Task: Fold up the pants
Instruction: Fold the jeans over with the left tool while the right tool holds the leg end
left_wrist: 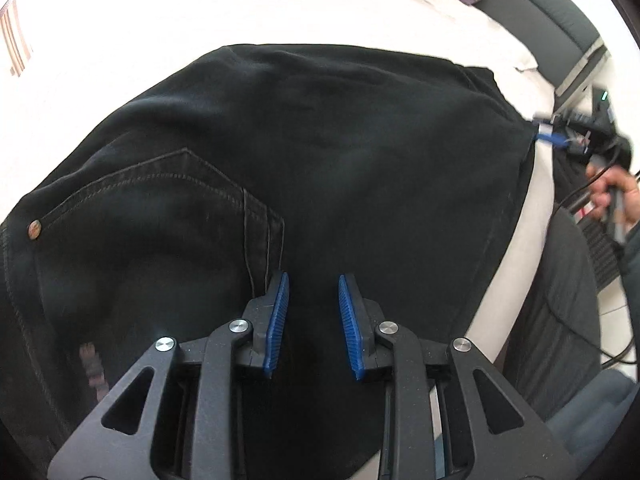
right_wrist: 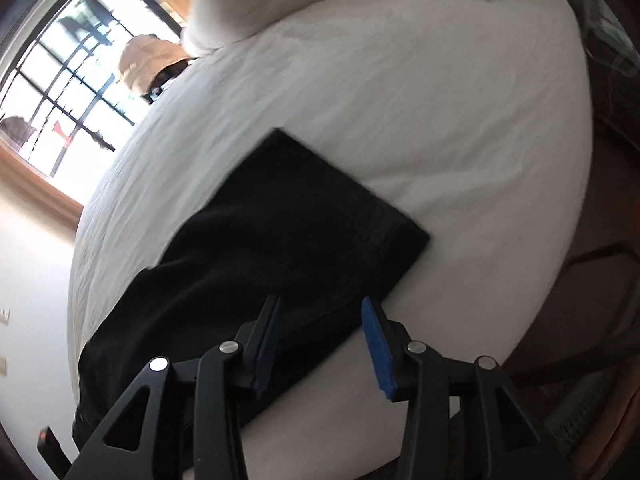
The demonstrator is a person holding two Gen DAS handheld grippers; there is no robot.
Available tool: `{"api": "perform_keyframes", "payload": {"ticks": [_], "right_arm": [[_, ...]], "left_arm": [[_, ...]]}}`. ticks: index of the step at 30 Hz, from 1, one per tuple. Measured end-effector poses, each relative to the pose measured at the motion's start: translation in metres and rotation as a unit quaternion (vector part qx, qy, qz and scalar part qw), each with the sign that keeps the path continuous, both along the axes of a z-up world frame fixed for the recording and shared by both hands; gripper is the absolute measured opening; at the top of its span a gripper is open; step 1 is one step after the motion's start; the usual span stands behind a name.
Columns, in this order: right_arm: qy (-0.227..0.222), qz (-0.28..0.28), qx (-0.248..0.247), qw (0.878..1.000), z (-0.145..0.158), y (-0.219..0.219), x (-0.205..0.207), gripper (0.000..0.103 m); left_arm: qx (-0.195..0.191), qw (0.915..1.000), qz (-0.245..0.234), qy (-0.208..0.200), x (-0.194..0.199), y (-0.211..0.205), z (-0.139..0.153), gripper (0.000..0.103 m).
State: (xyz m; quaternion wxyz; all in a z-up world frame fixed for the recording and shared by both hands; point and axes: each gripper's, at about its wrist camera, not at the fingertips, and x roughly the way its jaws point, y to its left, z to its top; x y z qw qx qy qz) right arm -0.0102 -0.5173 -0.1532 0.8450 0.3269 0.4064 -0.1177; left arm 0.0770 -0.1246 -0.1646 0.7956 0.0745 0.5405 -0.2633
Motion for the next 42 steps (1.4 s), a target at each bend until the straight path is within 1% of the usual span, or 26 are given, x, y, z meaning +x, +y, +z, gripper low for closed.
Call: {"api": "perform_keyframes", "payload": {"ticks": [1,2,4,5,6,7,8,11,13,15,16,19,20,25,26,28,30,31,32,33,38,42], "right_arm": [[-0.021,0.026,0.020,0.999,0.009,0.008,0.001,0.046],[-0.030,0.044,0.038,0.998,0.011,0.017,0.006,0.048],[-0.034,0.078,0.084,0.993,0.012,0.032,0.011,0.050],[-0.030,0.083,0.104,0.991,0.009,0.039,0.011,0.050],[-0.029,0.080,0.120,0.989,0.007,0.039,0.008,0.050],[-0.029,0.072,0.147,0.986,0.003,0.040,0.004,0.050],[-0.032,0.062,0.184,0.980,-0.004,0.039,-0.003,0.050],[-0.030,0.055,0.246,0.967,-0.018,0.039,-0.011,0.050],[-0.029,0.057,0.268,0.961,-0.029,0.048,-0.011,0.049],[-0.027,0.055,0.289,0.956,-0.038,0.048,-0.008,0.049],[-0.027,0.056,0.293,0.954,-0.041,0.047,-0.014,0.049],[-0.015,0.071,0.296,0.952,-0.048,0.058,-0.010,0.049],[-0.012,0.070,0.301,0.951,-0.048,0.059,-0.016,0.049],[-0.014,0.071,0.321,0.944,-0.059,0.064,-0.020,0.049],[-0.015,0.072,0.322,0.944,-0.059,0.064,-0.018,0.048],[-0.014,0.076,0.325,0.942,-0.062,0.067,-0.014,0.044],[-0.012,0.082,0.327,0.942,-0.063,0.069,-0.013,0.032],[-0.010,0.084,0.326,0.942,-0.065,0.070,-0.012,0.028],[-0.007,0.086,0.324,0.942,-0.067,0.071,-0.012,0.018],[-0.005,0.088,0.322,0.943,-0.066,0.070,-0.015,0.012],[-0.012,0.084,0.312,0.946,-0.068,0.068,-0.024,0.007],[-0.011,0.079,0.302,0.950,-0.063,0.071,-0.022,0.006]], "left_arm": [[0.004,1.0000,0.000,-0.003,-0.009,-0.002,0.001,0.025],[0.009,0.9999,0.001,-0.006,-0.014,-0.003,0.001,0.025],[0.013,0.9999,0.003,-0.009,-0.030,-0.005,-0.001,0.025],[0.008,0.9999,0.009,-0.007,-0.035,-0.003,-0.002,0.025],[0.000,0.9999,0.016,-0.003,-0.037,-0.002,0.000,0.025],[-0.009,0.9997,0.024,0.001,-0.038,0.003,0.000,0.025],[-0.016,0.9994,0.029,0.003,-0.040,0.007,0.000,0.025],[-0.018,0.9993,0.031,0.002,-0.044,0.012,0.000,0.025],[-0.017,0.9993,0.032,0.002,-0.045,0.010,-0.001,0.025],[-0.017,0.9993,0.032,0.003,-0.044,0.010,0.000,0.025],[-0.019,0.9993,0.031,0.004,-0.045,0.011,-0.001,0.025],[-0.028,0.9990,0.034,0.009,-0.042,0.018,0.000,0.025],[-0.032,0.9988,0.035,0.011,-0.042,0.020,0.000,0.025],[-0.037,0.9987,0.033,0.016,-0.042,0.027,-0.001,0.025],[-0.038,0.9986,0.033,0.017,-0.042,0.028,0.000,0.025],[-0.040,0.9985,0.032,0.019,-0.041,0.032,0.000,0.025],[-0.042,0.9984,0.032,0.021,-0.040,0.033,0.000,0.025],[-0.041,0.9984,0.032,0.021,-0.040,0.033,0.000,0.025],[-0.041,0.9985,0.031,0.022,-0.040,0.035,0.000,0.025],[-0.041,0.9985,0.030,0.023,-0.040,0.035,0.000,0.025],[-0.036,0.9986,0.025,0.028,-0.038,0.034,0.000,0.025],[-0.032,0.9986,0.027,0.031,-0.039,0.038,0.000,0.025]]}}
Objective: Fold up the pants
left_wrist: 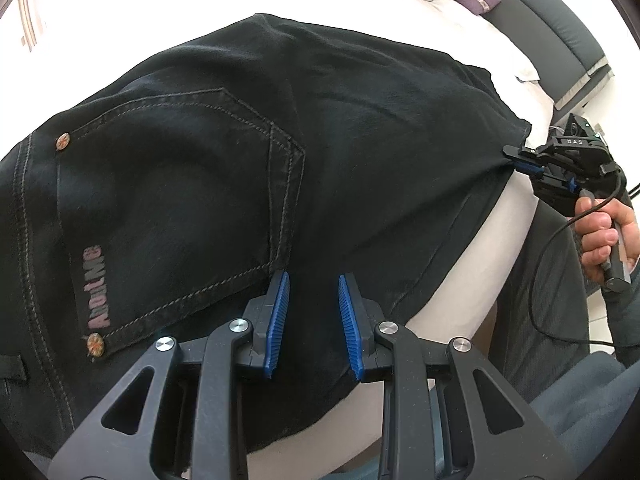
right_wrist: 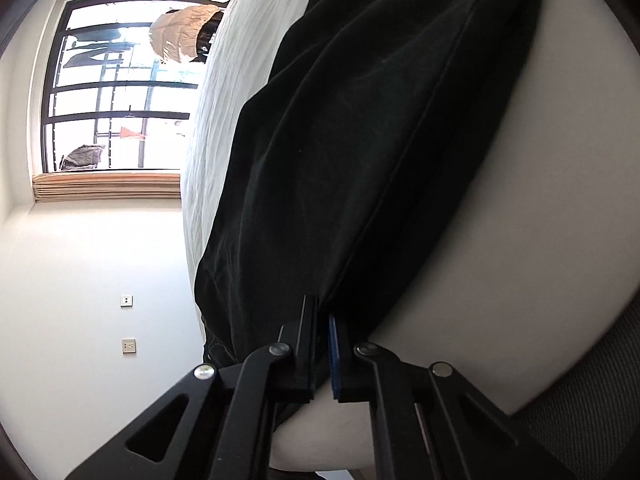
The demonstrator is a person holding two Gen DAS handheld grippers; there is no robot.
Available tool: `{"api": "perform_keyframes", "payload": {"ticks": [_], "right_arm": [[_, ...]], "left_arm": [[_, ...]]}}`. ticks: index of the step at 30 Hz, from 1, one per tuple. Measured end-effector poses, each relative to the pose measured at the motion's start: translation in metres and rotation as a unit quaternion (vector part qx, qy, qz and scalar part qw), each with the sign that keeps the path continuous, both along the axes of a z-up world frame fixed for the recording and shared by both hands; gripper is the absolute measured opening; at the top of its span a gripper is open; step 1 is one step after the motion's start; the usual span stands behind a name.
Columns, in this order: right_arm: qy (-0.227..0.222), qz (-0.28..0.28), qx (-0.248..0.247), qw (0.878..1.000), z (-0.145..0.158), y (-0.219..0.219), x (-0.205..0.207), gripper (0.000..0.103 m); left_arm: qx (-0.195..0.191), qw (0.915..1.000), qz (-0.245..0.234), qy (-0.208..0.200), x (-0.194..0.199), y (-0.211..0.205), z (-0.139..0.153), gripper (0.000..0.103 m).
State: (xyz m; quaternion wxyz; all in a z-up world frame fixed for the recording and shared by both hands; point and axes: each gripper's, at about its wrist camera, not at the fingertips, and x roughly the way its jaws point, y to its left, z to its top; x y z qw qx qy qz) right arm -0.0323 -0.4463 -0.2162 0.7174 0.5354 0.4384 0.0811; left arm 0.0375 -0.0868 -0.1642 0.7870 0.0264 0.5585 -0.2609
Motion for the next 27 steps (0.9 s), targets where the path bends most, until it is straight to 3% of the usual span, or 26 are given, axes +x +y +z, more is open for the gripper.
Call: {"api": "perform_keyframes", "payload": {"ticks": [12,15,19,22,24,27], "right_arm": [[0.015,-0.014,0.001,1.000,-0.010,-0.003,0.001,0.003],[0.013,-0.012,-0.008,1.000,-0.006,-0.003,0.003,0.003],[0.010,-0.012,-0.016,1.000,0.003,-0.005,0.004,0.004],[0.019,-0.011,-0.022,1.000,0.002,-0.008,0.002,0.004],[0.024,-0.018,-0.015,0.999,-0.003,-0.010,0.001,0.003],[0.024,-0.016,-0.022,0.999,-0.004,-0.009,0.004,0.004]], "left_arm": [[0.013,0.9999,0.004,0.000,-0.001,0.004,0.006,0.025],[0.030,0.9993,0.003,-0.024,-0.007,-0.010,0.021,0.025],[-0.003,0.9983,-0.020,-0.055,-0.008,-0.037,0.040,0.025],[0.004,0.9980,-0.040,-0.049,-0.001,-0.058,0.026,0.025],[0.034,0.9975,-0.055,-0.030,0.002,-0.067,0.002,0.025],[0.045,0.9952,-0.071,-0.050,0.000,-0.071,0.000,0.025]]}}
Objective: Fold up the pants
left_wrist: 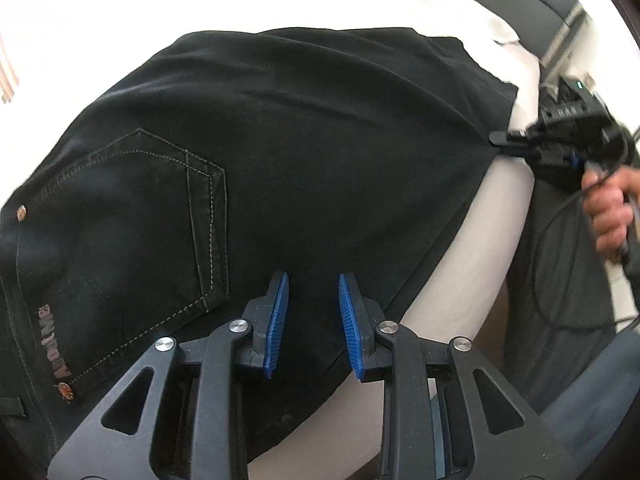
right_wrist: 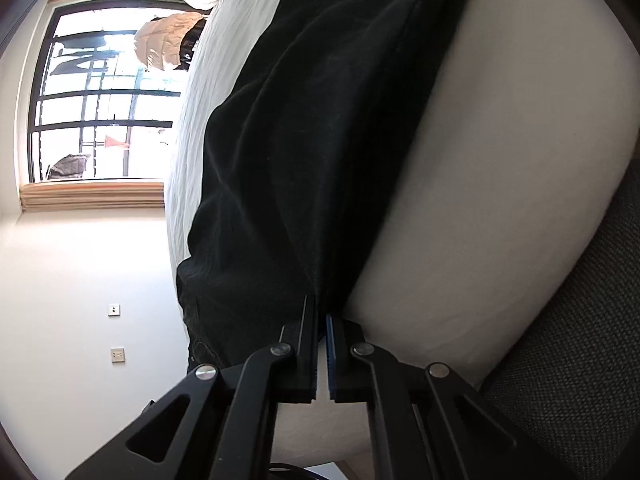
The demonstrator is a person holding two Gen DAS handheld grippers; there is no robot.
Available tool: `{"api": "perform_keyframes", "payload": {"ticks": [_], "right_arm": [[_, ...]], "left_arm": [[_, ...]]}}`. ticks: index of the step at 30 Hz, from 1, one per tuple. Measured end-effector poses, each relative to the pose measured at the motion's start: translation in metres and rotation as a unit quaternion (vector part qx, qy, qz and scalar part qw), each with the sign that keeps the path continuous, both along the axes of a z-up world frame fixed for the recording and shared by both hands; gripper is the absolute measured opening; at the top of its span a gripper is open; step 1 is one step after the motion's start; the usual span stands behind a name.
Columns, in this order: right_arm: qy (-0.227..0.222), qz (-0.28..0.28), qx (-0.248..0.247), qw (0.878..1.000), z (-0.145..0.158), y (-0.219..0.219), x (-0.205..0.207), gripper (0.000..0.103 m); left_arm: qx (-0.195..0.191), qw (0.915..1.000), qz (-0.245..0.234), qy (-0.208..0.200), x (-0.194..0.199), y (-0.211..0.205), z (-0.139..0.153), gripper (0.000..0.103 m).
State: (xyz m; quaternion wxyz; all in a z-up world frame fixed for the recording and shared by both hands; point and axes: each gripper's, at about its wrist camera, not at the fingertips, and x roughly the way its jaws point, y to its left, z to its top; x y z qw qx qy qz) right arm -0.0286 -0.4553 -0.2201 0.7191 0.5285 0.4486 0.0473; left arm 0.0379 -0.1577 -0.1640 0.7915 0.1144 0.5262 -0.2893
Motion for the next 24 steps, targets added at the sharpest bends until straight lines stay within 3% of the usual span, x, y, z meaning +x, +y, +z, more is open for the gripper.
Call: {"api": "perform_keyframes", "payload": {"ticks": [4,5,6,7,9,11,14,17,18,19,20,21,24], "right_arm": [[0.015,0.023,-0.004,1.000,0.005,-0.003,0.007,0.010],[0.022,0.025,-0.015,0.999,0.010,-0.005,0.008,0.018],[0.024,0.027,-0.032,0.999,0.017,-0.006,0.008,0.030],[0.023,0.031,-0.070,0.997,0.030,-0.006,0.008,0.034],[0.017,0.038,-0.129,0.991,0.053,-0.004,0.011,0.037],[-0.009,0.036,-0.149,0.988,0.068,-0.004,0.014,0.037],[-0.054,0.055,-0.132,0.988,0.073,0.001,0.030,0.037],[-0.076,0.097,-0.072,0.990,0.049,0.017,0.052,0.037],[-0.053,0.105,-0.071,0.990,0.033,0.019,0.059,0.036],[-0.030,0.095,-0.082,0.992,0.024,0.016,0.061,0.029],[-0.025,0.082,-0.067,0.994,0.014,0.006,0.060,0.011],[-0.023,0.073,-0.059,0.995,0.010,-0.002,0.058,0.000],[-0.013,0.010,-0.073,0.997,0.012,-0.047,0.037,0.000]], "left_arm": [[-0.015,0.9997,0.013,0.012,0.004,0.011,0.001,0.025],[-0.018,0.9996,0.017,0.014,0.005,0.014,0.001,0.025],[-0.019,0.9995,0.020,0.015,0.007,0.015,0.002,0.025],[-0.021,0.9994,0.024,0.016,0.008,0.018,0.001,0.025],[-0.026,0.9991,0.028,0.018,0.006,0.020,-0.003,0.025],[-0.027,0.9990,0.030,0.018,0.006,0.022,-0.004,0.025],[-0.024,0.9992,0.028,0.016,0.006,0.022,-0.005,0.025],[-0.026,0.9991,0.029,0.017,0.004,0.023,-0.006,0.025],[-0.025,0.9991,0.030,0.017,0.003,0.024,-0.005,0.025],[-0.025,0.9991,0.031,0.018,0.003,0.026,-0.005,0.025],[-0.026,0.9990,0.031,0.019,0.002,0.029,-0.006,0.025],[-0.030,0.9988,0.034,0.020,0.002,0.031,-0.006,0.025],[-0.038,0.9981,0.042,0.024,0.004,0.031,-0.007,0.025]]}}
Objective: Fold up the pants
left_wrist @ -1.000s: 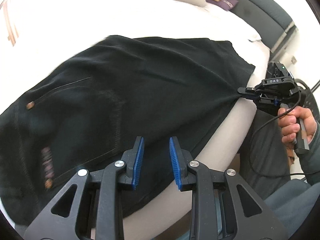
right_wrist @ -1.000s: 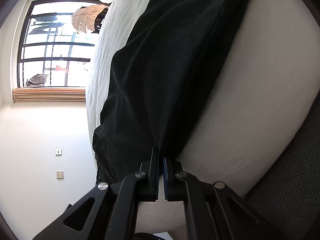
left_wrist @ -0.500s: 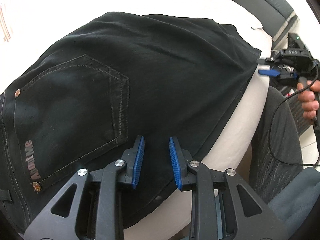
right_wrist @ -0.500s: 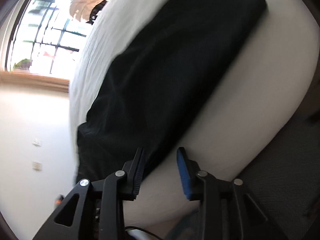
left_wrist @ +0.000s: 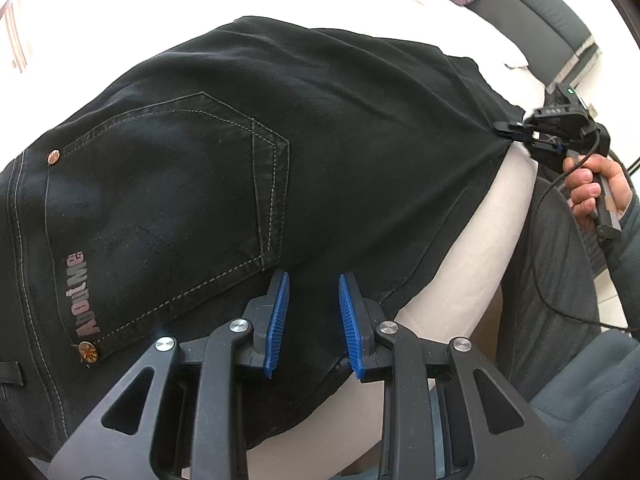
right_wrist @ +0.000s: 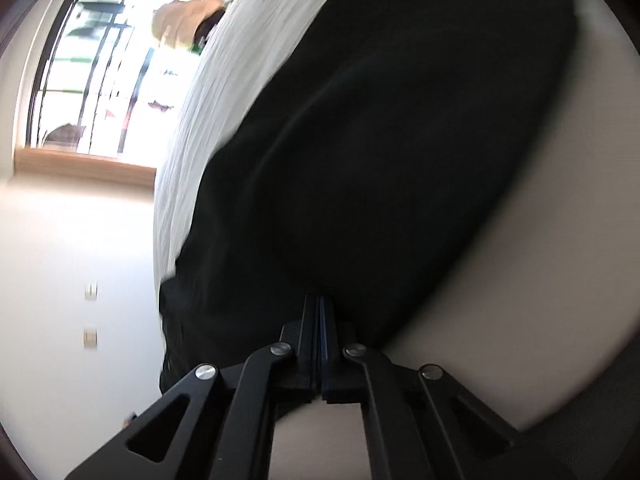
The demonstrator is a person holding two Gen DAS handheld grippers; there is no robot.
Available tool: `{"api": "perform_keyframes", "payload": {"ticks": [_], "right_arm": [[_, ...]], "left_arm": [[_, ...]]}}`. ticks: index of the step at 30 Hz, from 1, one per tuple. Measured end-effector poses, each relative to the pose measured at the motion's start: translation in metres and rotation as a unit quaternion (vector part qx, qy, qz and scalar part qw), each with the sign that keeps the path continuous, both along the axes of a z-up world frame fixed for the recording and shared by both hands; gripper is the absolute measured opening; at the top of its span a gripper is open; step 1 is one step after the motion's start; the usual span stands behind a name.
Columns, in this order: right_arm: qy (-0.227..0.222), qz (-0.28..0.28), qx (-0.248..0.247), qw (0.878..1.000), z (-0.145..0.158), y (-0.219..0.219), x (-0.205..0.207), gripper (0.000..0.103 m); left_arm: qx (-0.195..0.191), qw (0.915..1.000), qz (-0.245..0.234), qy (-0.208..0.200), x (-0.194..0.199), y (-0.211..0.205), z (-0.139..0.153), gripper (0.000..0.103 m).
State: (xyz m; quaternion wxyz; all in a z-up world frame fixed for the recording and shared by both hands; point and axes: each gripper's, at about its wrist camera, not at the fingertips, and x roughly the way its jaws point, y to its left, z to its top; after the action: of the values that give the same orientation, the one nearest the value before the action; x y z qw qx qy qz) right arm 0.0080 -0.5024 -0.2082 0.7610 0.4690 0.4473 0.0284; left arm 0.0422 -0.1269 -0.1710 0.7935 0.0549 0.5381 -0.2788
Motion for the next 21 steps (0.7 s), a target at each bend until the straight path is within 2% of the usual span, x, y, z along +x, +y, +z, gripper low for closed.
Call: {"api": "perform_keyframes", "payload": {"ticks": [1,2,4,5,6,8,9,10,11,12,13,14,15,17,19,21], "right_arm": [[0.005,-0.020,-0.013,1.000,0.005,-0.014,-0.006,0.000],[0.007,-0.037,-0.025,0.999,0.012,-0.024,-0.010,0.005],[-0.007,-0.064,-0.048,0.997,0.031,-0.042,-0.015,0.023],[-0.032,-0.068,-0.055,0.996,0.045,-0.048,-0.012,0.040],[-0.046,-0.066,-0.058,0.995,0.051,-0.050,-0.010,0.046],[-0.078,-0.050,-0.046,0.995,0.061,-0.053,0.006,0.051],[-0.093,-0.036,-0.030,0.995,0.060,-0.051,0.017,0.060],[-0.099,-0.021,-0.017,0.995,0.053,-0.054,0.030,0.063],[-0.077,-0.023,-0.026,0.996,0.042,-0.059,0.042,0.063],[-0.033,-0.039,-0.052,0.997,0.031,-0.062,0.050,0.062],[0.000,-0.057,-0.070,0.996,0.023,-0.068,0.054,0.052],[0.017,-0.085,-0.072,0.994,0.017,-0.080,0.054,0.034],[0.019,-0.105,-0.067,0.992,0.019,-0.082,0.053,0.035],[-0.004,-0.122,-0.079,0.989,0.036,-0.076,0.050,0.040],[-0.060,-0.064,-0.056,0.995,0.055,-0.046,0.061,0.046],[-0.098,0.046,-0.029,0.994,0.067,0.010,0.085,0.051]], "left_arm": [[0.004,1.0000,-0.001,-0.002,0.000,-0.002,0.000,0.025],[0.008,1.0000,-0.001,-0.004,0.000,-0.003,0.000,0.025],[0.014,0.9999,-0.002,-0.007,0.001,-0.006,0.000,0.025],[0.014,0.9999,-0.001,-0.006,0.001,-0.007,-0.001,0.025],[0.014,0.9999,-0.001,-0.006,0.001,-0.007,-0.001,0.025],[0.015,0.9999,0.000,-0.006,0.000,-0.007,-0.002,0.025],[0.014,0.9999,0.001,-0.005,0.000,-0.006,-0.002,0.025],[0.014,0.9999,0.001,-0.005,0.000,-0.007,-0.003,0.025],[0.014,0.9999,0.001,-0.006,-0.001,-0.006,-0.002,0.025],[0.012,0.9999,0.001,-0.005,0.000,-0.003,-0.001,0.025],[0.010,0.9999,0.002,-0.005,0.000,-0.003,-0.001,0.025],[0.009,0.9999,0.002,-0.004,0.000,-0.001,-0.002,0.025],[0.007,1.0000,0.003,-0.004,0.001,0.000,-0.002,0.025],[0.008,1.0000,0.004,-0.001,0.002,0.001,-0.003,0.025],[0.009,1.0000,0.001,-0.001,0.004,0.001,-0.003,0.025],[0.007,1.0000,0.002,0.000,0.006,0.002,-0.004,0.025]]}}
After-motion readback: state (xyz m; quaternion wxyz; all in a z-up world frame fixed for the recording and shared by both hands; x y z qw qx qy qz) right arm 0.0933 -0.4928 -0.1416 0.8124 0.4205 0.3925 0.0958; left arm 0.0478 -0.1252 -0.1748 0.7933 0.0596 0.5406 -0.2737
